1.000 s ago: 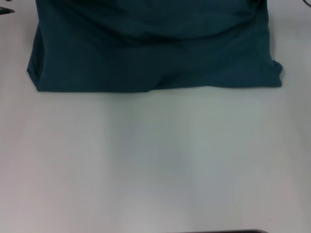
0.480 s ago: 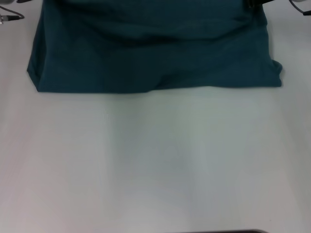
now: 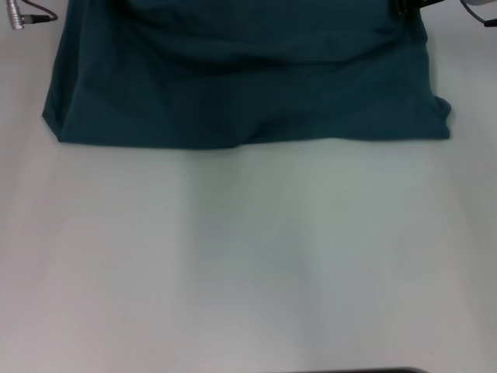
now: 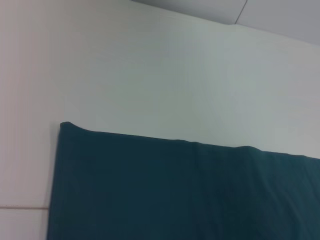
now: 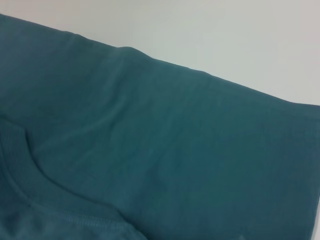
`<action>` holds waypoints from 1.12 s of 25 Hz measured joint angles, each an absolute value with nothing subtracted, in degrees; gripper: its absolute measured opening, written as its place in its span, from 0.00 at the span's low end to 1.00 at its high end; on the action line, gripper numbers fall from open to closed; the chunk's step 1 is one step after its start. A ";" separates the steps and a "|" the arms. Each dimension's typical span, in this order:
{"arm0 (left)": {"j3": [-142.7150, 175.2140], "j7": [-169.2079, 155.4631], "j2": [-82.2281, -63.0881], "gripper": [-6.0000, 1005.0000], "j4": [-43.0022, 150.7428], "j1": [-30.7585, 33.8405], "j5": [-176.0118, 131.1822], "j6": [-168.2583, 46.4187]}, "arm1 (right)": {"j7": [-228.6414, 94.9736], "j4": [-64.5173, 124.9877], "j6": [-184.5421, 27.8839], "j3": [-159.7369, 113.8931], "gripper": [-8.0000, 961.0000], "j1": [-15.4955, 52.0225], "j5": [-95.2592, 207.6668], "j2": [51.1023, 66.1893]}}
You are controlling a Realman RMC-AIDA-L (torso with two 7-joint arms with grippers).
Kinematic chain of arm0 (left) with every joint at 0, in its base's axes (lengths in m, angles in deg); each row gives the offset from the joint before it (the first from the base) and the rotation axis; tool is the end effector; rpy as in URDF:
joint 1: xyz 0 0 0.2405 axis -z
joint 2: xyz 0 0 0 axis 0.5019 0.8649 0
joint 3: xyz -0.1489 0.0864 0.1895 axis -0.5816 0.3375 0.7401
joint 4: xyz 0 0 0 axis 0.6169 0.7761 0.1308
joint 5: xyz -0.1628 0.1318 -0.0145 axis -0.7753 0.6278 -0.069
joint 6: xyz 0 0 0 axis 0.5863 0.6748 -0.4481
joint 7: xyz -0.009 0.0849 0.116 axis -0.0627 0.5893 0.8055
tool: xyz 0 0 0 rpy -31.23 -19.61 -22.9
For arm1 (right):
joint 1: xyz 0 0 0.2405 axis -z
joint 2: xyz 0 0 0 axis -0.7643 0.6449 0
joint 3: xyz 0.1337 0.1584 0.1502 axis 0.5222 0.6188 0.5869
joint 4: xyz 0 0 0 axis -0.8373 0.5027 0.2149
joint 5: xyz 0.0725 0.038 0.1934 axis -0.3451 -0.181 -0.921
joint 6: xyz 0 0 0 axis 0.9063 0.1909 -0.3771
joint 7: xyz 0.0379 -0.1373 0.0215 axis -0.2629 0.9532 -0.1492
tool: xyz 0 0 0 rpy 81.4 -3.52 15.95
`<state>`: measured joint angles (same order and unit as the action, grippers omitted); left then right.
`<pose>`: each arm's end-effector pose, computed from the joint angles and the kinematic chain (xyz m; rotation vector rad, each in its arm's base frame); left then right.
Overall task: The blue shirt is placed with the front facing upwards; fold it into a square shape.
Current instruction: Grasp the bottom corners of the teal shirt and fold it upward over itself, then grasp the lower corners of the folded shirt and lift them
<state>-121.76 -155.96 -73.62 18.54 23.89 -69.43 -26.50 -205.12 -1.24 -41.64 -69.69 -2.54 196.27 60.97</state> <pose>-0.2106 0.4918 0.0255 -1.9329 -1.3254 -0.2956 0.2318 0.4795 0.0234 -2.1016 1.0149 -0.0950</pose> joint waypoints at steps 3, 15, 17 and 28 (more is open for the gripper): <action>-121.75 -155.96 -73.14 0.01 19.06 24.05 -69.43 -25.21 | -205.13 -1.33 -41.34 -69.70 0.12 -2.55 196.28 60.93; -122.29 -160.72 -71.51 0.24 18.68 21.87 -69.34 -21.97 | -209.62 -2.78 -36.51 -69.01 0.24 -2.98 198.73 59.77; -122.37 -161.39 -71.95 0.32 16.08 20.50 -69.52 -20.73 | -209.28 -4.89 -33.66 -67.72 0.32 -2.12 197.19 59.54; -123.66 -161.04 -73.59 0.66 -1.27 7.81 -83.56 -4.44 | -196.98 -20.22 -8.88 -61.18 0.82 11.94 169.85 59.87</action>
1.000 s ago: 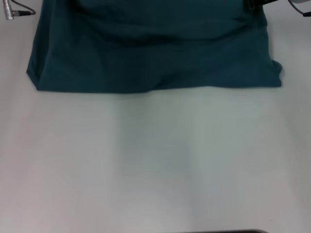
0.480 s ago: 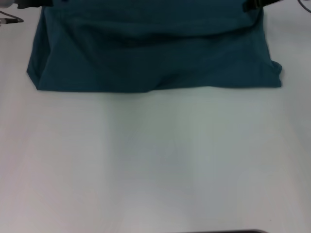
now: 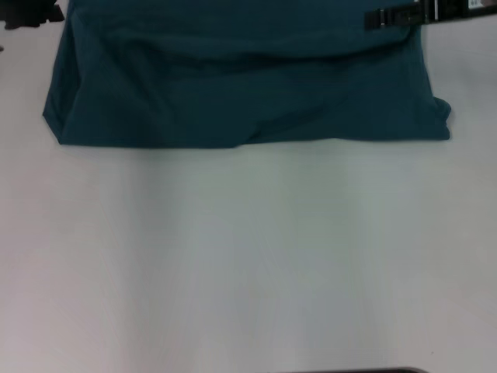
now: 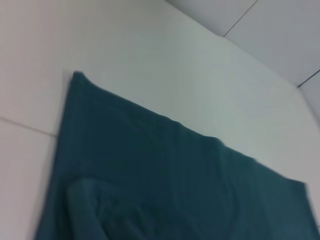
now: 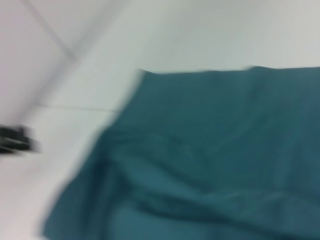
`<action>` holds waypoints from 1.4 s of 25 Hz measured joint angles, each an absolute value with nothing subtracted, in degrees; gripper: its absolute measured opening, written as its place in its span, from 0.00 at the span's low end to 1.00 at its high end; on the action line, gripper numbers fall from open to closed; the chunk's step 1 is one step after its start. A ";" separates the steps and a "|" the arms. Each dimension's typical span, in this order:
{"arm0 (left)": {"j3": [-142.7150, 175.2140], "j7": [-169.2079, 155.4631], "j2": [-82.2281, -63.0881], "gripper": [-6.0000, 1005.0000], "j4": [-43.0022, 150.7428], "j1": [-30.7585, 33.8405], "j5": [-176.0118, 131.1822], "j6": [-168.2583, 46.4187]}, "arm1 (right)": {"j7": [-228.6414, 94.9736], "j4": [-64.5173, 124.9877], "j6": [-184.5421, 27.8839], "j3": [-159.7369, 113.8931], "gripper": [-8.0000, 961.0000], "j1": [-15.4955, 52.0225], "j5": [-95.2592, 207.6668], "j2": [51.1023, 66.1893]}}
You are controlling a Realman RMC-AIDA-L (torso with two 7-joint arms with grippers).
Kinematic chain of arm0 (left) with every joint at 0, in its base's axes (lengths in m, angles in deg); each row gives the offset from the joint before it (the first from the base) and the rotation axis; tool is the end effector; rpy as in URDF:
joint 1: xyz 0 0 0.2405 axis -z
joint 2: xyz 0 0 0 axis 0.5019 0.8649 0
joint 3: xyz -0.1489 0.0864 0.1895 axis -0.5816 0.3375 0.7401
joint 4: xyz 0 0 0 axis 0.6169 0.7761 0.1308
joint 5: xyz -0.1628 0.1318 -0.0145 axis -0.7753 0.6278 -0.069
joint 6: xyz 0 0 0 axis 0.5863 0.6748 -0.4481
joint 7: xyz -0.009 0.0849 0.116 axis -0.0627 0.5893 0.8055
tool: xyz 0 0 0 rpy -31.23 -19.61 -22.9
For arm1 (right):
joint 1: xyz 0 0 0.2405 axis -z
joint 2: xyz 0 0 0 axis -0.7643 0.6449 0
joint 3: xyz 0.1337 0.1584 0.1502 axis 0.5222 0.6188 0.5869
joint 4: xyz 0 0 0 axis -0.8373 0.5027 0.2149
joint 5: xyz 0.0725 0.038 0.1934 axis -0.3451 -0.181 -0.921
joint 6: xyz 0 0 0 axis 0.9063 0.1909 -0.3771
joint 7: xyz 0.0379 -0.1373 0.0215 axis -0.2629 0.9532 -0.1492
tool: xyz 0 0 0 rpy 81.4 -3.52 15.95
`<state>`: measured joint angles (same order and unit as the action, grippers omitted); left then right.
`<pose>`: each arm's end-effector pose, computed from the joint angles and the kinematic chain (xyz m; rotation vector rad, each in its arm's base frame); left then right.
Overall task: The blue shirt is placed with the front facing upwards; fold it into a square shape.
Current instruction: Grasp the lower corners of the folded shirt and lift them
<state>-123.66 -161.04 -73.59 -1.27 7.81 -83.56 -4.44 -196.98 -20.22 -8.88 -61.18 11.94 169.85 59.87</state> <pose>-0.2456 0.4313 0.0732 -1.8984 -1.6352 -0.5508 0.2331 0.4094 0.0690 -2.3485 1.2944 0.3754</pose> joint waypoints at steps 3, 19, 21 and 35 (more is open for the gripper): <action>-124.33 -159.70 -73.82 0.76 -1.53 4.55 -87.81 -2.21 | -191.15 -19.45 -2.70 -58.63 0.91 17.60 160.00 60.26; -129.21 -156.19 -74.06 0.94 4.56 -3.14 -92.29 0.47 | -179.09 -5.85 9.19 -51.45 0.98 27.15 148.36 58.69; -129.23 -154.24 -74.30 0.94 5.26 -3.38 -92.27 -0.16 | -178.48 -5.84 9.19 -51.24 0.98 27.39 148.34 58.69; -127.92 -139.77 -76.09 0.94 9.86 -2.03 -89.83 -6.02 | -177.50 -5.74 7.82 -50.99 0.98 27.93 148.23 58.70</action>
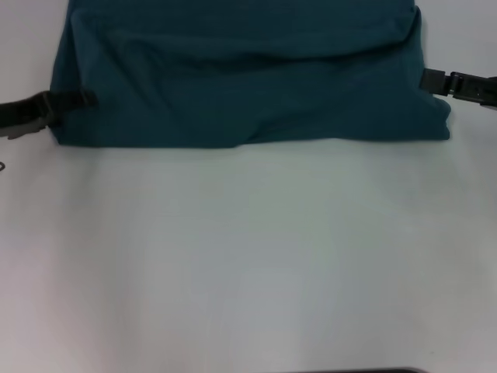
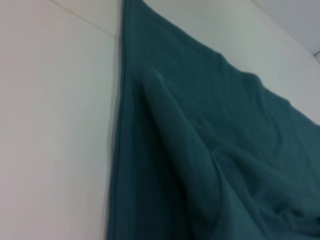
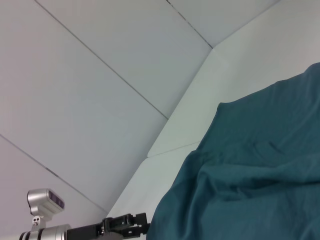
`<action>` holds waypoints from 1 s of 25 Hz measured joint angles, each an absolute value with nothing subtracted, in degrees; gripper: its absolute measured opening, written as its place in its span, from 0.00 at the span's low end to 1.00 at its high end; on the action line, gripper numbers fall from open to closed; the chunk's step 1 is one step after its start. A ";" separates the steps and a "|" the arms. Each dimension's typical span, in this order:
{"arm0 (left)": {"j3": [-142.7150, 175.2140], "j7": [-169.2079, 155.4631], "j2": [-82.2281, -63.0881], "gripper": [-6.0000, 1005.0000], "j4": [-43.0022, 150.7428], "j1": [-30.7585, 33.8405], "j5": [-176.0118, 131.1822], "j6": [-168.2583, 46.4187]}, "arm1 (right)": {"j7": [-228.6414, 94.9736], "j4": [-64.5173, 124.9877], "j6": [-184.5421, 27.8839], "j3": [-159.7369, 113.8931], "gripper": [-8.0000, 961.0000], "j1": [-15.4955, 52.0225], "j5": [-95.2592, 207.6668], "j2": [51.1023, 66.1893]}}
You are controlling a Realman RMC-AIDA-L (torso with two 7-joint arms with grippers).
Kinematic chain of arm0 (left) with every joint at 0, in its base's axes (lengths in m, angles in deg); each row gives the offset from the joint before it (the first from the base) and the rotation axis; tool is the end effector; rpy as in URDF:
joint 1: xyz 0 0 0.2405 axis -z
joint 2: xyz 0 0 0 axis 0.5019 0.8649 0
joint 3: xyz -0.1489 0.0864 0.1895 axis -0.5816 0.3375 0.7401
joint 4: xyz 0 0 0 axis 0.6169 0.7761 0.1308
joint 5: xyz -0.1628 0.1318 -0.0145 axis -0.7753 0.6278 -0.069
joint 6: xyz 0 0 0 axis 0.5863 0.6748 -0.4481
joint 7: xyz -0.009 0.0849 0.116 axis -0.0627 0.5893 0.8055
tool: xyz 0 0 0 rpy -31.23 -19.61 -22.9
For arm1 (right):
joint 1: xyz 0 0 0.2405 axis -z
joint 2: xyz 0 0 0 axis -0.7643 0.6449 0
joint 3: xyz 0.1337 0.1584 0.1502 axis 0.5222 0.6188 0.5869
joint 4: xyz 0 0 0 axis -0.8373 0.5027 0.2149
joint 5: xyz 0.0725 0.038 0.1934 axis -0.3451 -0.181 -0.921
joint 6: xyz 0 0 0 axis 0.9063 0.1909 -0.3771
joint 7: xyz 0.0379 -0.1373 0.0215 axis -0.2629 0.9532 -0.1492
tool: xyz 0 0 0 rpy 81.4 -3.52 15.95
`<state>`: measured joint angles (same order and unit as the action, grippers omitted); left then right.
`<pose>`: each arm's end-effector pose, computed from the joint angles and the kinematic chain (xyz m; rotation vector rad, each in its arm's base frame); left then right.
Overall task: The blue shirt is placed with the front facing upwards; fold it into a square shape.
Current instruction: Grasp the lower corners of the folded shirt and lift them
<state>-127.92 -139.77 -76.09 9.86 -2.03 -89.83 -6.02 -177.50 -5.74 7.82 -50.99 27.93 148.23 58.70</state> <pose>-0.3294 0.3649 0.0266 -1.9099 -1.6890 -0.5166 0.3085 0.3042 0.0692 -2.3338 1.4603 0.9660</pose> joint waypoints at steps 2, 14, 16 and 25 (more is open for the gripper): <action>-127.87 -139.63 -76.10 0.94 10.18 -2.05 -89.24 -6.31 | -177.50 -5.74 7.82 -50.98 0.98 28.04 148.22 58.70; -124.00 -139.80 -76.69 0.93 10.52 -1.25 -88.81 -5.25 | -177.90 -5.74 8.42 -50.35 0.98 28.54 148.19 58.70; -123.67 -142.02 -76.77 0.92 10.33 -0.60 -88.04 -5.36 | -177.97 -5.74 8.64 -50.17 0.98 28.58 148.19 58.70; -124.73 -145.55 -76.57 0.83 8.52 -0.59 -87.40 -3.79 | -178.27 -5.66 9.21 -49.21 0.98 29.08 148.19 58.67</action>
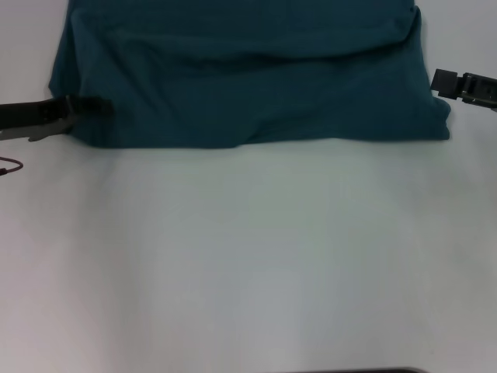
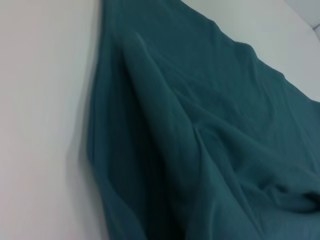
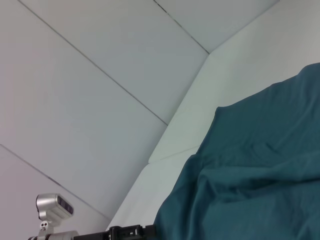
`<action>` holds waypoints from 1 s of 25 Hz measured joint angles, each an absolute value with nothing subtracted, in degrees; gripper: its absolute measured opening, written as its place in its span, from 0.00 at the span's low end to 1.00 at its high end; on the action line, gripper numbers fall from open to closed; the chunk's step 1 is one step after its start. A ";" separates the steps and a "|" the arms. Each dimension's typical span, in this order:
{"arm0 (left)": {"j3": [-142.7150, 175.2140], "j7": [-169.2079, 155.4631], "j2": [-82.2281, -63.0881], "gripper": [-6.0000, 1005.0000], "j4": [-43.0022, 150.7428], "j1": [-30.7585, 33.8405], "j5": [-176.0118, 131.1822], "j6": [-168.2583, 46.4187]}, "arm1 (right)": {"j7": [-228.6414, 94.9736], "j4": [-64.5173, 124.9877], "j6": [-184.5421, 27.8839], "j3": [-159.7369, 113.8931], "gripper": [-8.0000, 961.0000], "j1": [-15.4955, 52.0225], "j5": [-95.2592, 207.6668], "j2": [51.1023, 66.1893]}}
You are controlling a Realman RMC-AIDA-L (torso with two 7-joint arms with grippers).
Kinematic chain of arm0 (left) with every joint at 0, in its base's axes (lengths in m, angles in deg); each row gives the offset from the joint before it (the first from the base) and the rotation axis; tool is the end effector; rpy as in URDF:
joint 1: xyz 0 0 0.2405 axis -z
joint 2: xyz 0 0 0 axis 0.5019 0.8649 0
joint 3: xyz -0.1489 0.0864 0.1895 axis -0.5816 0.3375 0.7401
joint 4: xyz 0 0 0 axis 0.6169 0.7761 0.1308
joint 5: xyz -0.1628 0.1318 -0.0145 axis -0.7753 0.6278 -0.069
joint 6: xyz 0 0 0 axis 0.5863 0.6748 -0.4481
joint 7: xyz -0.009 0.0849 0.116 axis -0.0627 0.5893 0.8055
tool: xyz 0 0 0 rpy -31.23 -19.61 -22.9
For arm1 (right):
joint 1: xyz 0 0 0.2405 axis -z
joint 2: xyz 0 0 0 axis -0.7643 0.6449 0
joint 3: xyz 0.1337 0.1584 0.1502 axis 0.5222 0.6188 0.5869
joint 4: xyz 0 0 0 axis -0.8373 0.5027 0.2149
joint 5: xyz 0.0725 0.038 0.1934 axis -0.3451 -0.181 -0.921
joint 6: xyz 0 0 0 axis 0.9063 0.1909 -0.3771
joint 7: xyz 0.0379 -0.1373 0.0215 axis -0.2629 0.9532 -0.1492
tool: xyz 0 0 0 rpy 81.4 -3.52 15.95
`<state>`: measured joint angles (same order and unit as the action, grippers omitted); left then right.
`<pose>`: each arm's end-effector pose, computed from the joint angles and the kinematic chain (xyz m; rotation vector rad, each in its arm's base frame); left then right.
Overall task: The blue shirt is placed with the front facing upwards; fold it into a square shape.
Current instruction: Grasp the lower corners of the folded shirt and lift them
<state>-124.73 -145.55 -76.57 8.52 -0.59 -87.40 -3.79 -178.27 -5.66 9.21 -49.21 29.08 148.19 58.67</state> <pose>-0.3127 0.3681 0.0155 -1.9596 -1.7514 -0.4678 0.3141 0.2962 0.0736 -2.2986 1.4935 1.0009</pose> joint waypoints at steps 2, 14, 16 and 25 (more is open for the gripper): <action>-124.67 -145.35 -76.50 0.75 8.40 -0.57 -87.39 -3.25 | -178.55 -5.65 9.30 -49.23 0.98 28.94 148.19 58.49; -125.34 -147.19 -74.09 0.21 6.55 0.08 -87.40 4.97 | -184.70 -6.39 8.61 -49.18 0.97 24.79 162.77 51.77; -125.05 -148.50 -73.21 0.17 6.50 0.67 -87.34 6.35 | -186.28 -6.56 7.93 -49.06 0.97 23.67 165.54 50.60; -124.93 -152.24 -71.73 0.02 7.24 2.86 -84.47 8.37 | -195.46 -9.75 4.79 -49.45 0.96 17.39 177.88 51.14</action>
<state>-124.93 -152.24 -71.73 7.24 2.86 -84.47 8.37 -195.46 -9.75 4.79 -49.45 17.39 177.88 51.14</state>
